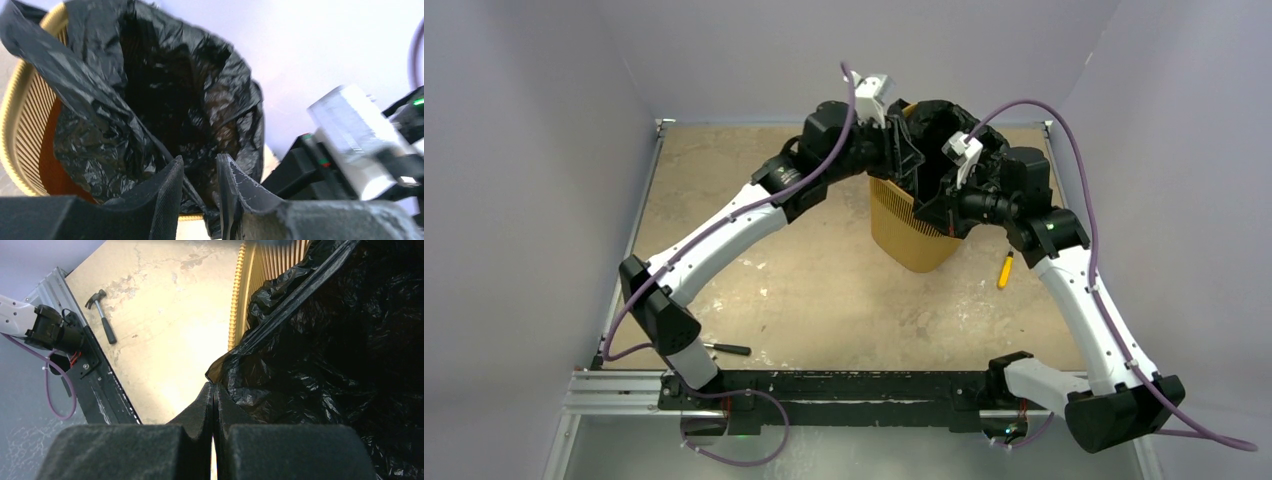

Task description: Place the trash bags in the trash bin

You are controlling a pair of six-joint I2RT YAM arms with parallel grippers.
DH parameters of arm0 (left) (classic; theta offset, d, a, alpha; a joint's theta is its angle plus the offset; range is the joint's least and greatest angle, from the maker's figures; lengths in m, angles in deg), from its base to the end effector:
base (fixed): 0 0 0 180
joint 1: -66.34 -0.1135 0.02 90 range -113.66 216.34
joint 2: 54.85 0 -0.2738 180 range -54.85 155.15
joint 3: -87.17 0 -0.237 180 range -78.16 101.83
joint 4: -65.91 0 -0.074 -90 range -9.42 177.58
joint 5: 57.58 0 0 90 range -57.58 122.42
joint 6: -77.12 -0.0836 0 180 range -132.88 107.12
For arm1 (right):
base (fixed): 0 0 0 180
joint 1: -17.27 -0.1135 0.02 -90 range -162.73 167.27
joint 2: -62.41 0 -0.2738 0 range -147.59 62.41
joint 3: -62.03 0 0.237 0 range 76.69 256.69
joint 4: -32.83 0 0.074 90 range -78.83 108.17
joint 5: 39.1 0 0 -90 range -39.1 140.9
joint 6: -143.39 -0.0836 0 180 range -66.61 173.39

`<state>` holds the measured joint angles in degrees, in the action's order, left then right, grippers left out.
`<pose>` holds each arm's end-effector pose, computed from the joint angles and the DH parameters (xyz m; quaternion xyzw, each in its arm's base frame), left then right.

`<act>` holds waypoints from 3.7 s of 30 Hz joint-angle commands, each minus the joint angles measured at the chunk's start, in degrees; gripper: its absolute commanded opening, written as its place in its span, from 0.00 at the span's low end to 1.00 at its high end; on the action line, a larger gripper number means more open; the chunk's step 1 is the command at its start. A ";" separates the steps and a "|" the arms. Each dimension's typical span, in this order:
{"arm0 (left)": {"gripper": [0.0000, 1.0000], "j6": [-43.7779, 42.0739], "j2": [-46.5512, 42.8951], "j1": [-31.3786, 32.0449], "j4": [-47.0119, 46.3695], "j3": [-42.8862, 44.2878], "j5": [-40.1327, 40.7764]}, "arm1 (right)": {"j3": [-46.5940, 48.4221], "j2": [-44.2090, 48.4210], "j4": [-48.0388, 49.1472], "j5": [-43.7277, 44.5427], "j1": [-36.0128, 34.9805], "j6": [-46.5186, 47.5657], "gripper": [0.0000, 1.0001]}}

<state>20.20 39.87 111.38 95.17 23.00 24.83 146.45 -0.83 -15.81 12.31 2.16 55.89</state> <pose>0.2882 -0.3042 0.4495 0.1217 0.7453 -0.4507 0.4760 0.2194 0.1133 0.3793 -0.2930 0.7710 0.3345 0.4559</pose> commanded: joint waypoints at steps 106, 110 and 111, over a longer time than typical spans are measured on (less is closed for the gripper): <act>0.00 10.44 -5.17 -13.66 -31.38 -35.86 -1.72 | 0.64 11.45 15.21 2.81 -0.24 -13.19 0.60; 0.04 10.24 -5.37 -13.80 -31.65 -35.92 -2.39 | 0.47 11.82 14.88 3.14 -0.26 -12.80 0.60; 0.08 9.82 -5.68 -13.82 -30.92 -35.42 -2.04 | 0.35 11.89 14.90 3.75 -0.26 -12.79 0.60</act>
<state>31.07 33.55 98.18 62.58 -12.43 23.30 146.91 9.88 -1.54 14.26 1.89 43.11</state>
